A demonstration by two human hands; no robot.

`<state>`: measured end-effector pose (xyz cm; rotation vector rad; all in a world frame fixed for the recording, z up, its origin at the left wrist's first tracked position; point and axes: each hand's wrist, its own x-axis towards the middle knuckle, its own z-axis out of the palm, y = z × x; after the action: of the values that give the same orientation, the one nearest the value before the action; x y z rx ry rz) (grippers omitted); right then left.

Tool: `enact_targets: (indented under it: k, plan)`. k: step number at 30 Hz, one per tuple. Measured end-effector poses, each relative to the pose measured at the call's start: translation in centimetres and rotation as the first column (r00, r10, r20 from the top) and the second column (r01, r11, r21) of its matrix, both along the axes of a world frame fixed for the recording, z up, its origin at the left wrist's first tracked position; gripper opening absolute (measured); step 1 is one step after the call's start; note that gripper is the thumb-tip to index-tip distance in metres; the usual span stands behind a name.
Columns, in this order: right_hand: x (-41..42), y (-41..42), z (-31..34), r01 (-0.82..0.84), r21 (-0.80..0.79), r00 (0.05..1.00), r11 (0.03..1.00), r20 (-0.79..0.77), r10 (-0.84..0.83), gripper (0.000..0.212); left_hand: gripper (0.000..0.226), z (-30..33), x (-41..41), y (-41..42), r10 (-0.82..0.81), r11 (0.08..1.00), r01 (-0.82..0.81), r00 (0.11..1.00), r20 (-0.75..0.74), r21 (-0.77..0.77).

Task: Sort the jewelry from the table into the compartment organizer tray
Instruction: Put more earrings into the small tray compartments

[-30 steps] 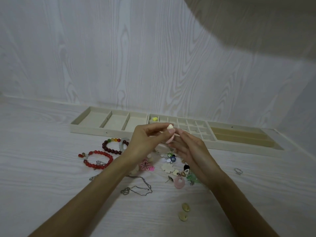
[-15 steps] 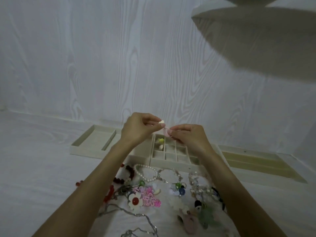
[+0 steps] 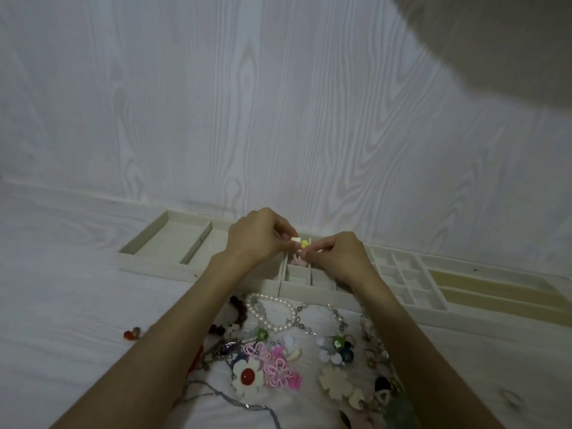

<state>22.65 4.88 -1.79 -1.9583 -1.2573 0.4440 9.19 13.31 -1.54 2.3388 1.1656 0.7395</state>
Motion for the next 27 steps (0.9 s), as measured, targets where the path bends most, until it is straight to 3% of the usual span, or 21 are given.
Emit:
enact_targets:
  k: [5,8,14,19,27]
  plan:
    - [-0.3,0.0,0.0,-0.004,-0.069,0.996,0.998,0.094,0.011,0.007,0.020,0.3,0.1,-0.3,-0.004,1.000,0.005,0.999,-0.054,0.024]
    - [-0.4,0.0,0.2,-0.008,-0.087,0.970,0.996,0.242,0.029,0.011,0.018,0.5,0.1,-0.4,0.011,0.998,-0.006,0.996,-0.092,0.060]
    - [-1.0,-0.4,1.9,-0.067,-0.229,0.820,0.971,0.542,0.185,0.025,0.026,0.9,0.4,-1.0,0.050,0.989,-0.025,0.983,-0.175,0.142]
    - [-0.2,-1.2,3.4,-0.030,-0.205,0.830,0.978,0.541,0.138,0.031,0.032,0.8,0.8,-1.3,0.079,0.988,-0.048,0.974,-0.214,0.149]
    - [-0.8,-0.9,2.6,-0.081,-0.351,0.812,0.933,0.520,0.266,0.039,0.029,0.0,1.0,-1.4,0.141,0.990,-0.139,0.986,-0.092,0.024]
